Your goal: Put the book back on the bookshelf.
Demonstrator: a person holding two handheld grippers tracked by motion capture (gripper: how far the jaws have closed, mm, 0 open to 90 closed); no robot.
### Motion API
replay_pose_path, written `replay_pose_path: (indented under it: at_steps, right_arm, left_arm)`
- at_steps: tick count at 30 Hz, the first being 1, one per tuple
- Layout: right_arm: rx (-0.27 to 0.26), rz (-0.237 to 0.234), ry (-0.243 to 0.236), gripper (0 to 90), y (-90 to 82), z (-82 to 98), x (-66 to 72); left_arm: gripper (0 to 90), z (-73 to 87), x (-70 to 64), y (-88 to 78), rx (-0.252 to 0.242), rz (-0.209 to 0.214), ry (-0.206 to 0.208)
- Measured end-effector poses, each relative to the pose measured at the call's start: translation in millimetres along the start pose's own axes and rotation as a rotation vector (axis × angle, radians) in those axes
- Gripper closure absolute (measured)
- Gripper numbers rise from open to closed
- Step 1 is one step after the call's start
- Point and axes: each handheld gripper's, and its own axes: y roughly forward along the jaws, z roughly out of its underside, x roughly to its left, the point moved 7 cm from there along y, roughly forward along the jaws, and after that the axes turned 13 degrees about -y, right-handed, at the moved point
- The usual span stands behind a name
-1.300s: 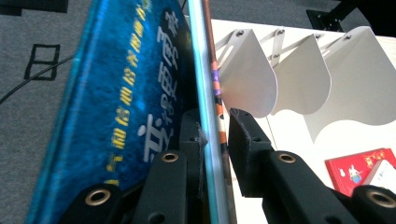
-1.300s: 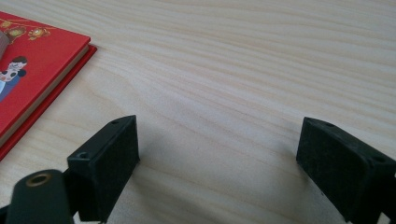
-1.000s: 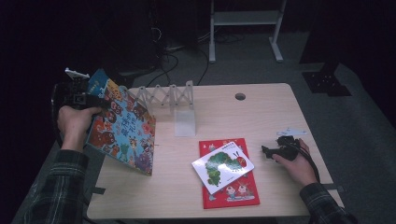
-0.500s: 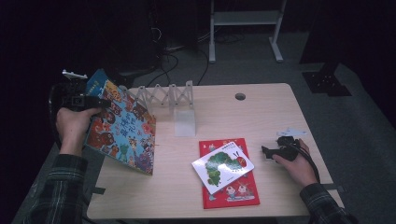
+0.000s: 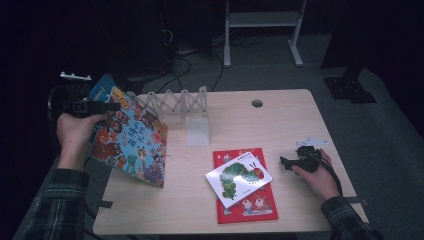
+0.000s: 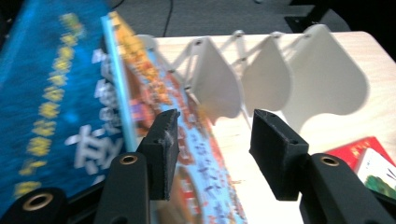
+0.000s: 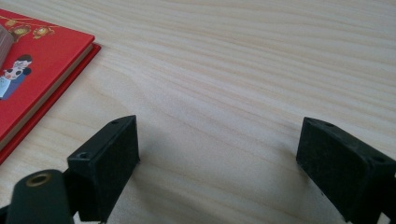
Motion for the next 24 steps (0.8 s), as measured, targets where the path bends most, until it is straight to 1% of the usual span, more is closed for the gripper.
replay_pose_path:
  at_steps: [1, 5, 6, 8, 12, 15, 21, 24]
  right_arm:
    - [0.0, 0.0, 0.0, 11.8, 0.0, 0.0, 0.0]
    - [0.0, 0.0, 0.0, 11.8, 0.0, 0.0, 0.0]
    - [0.0, 0.0, 0.0, 11.8, 0.0, 0.0, 0.0]
    - [0.0, 0.0, -0.001, 11.8, 0.0, 0.0, 0.0]
    - [-0.001, 0.0, -0.001, 11.8, 0.0, 0.0, 0.1]
    - [-0.001, -0.001, -0.002, 11.8, -0.1, 0.1, 0.2]
    - [-0.002, -0.001, -0.003, 11.8, -0.1, 0.1, 0.2]
    - [-0.002, -0.002, -0.004, 11.8, -0.2, 0.2, 0.3]
  left_arm:
    - [49.2, 0.7, -5.1, -0.5, 0.001, 0.006, 0.008]
    - [47.3, 4.5, -26.2, 0.5, -0.004, 0.055, 0.046]
    - [46.2, 6.3, -31.9, 1.3, -0.005, 0.068, 0.054]
    - [45.8, 10.9, -42.5, 3.2, -0.003, 0.082, 0.08]
    - [42.1, 21.3, -61.7, 8.2, 0.003, 0.121, 0.116]
    - [39.2, 30.8, -74.2, 13.1, 0.01, 0.145, 0.145]
    - [30.3, 56.3, -97.2, 27.0, 0.024, 0.197, 0.182]
    - [26.6, 70.4, -106.2, 34.9, 0.03, 0.224, 0.189]
